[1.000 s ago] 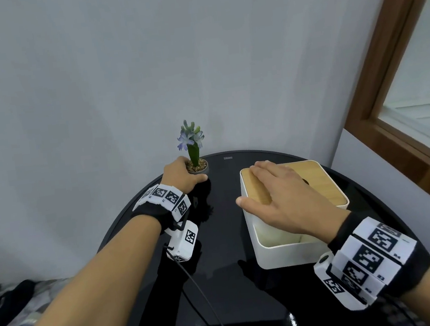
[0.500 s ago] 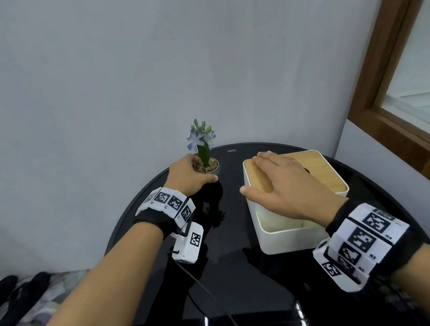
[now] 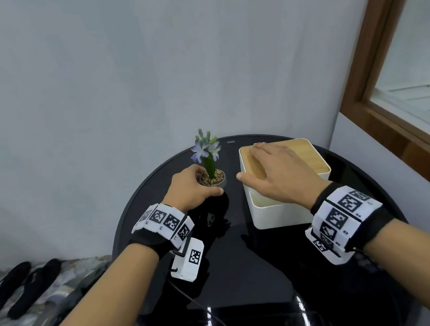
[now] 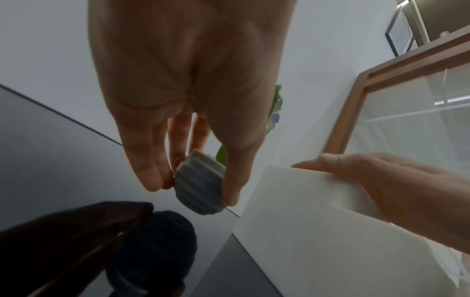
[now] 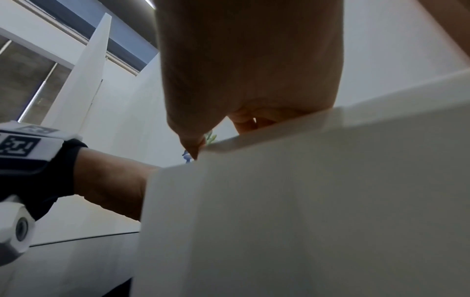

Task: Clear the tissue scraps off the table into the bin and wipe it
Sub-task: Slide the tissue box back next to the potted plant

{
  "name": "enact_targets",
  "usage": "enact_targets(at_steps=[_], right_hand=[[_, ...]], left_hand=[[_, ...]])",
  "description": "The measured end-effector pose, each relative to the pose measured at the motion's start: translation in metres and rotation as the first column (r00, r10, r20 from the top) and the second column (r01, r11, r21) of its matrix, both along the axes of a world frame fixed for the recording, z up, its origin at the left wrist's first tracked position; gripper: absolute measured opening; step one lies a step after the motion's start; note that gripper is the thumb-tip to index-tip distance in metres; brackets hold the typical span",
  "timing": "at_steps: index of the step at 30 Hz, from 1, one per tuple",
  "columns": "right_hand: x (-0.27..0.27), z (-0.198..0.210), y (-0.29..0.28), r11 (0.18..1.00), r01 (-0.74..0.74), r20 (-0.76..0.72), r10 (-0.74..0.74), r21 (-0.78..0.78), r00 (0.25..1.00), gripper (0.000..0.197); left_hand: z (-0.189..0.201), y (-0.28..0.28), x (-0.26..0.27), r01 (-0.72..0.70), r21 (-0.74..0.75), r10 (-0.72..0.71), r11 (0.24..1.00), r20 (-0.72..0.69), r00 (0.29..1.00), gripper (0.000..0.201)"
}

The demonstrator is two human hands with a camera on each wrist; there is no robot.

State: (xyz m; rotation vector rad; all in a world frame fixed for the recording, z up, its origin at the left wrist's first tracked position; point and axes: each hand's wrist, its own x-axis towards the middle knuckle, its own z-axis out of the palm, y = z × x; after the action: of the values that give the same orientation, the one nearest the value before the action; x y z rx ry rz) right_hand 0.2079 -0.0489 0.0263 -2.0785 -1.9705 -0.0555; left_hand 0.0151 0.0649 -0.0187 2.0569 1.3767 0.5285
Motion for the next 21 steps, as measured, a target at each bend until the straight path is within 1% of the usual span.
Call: enact_targets(at_steps=[10,15,21], right_hand=[[0.005,-0.003,-0.034,1.0,0.015,0.036,-0.015,0.014,0.999,0.072],[0.005,-0.012,-0.038,1.0,0.012,0.047,-0.013,0.017,0.999,0.067],[0.006,-0.02,-0.039,0.999,0.01,0.074,-0.012,0.036,0.997,0.071]], left_hand=[[0.0,-0.027,0.001,0.021,-0.035,-0.022,0.999,-0.028,0.999,0.07],[0.001,-0.032,0.004,0.023,-0.035,-0.025,0.999,-0.063,0.998,0.073],[0.001,-0.035,0.004,0.013,-0.045,-0.016,0.999,-0.071,0.997,0.075]])
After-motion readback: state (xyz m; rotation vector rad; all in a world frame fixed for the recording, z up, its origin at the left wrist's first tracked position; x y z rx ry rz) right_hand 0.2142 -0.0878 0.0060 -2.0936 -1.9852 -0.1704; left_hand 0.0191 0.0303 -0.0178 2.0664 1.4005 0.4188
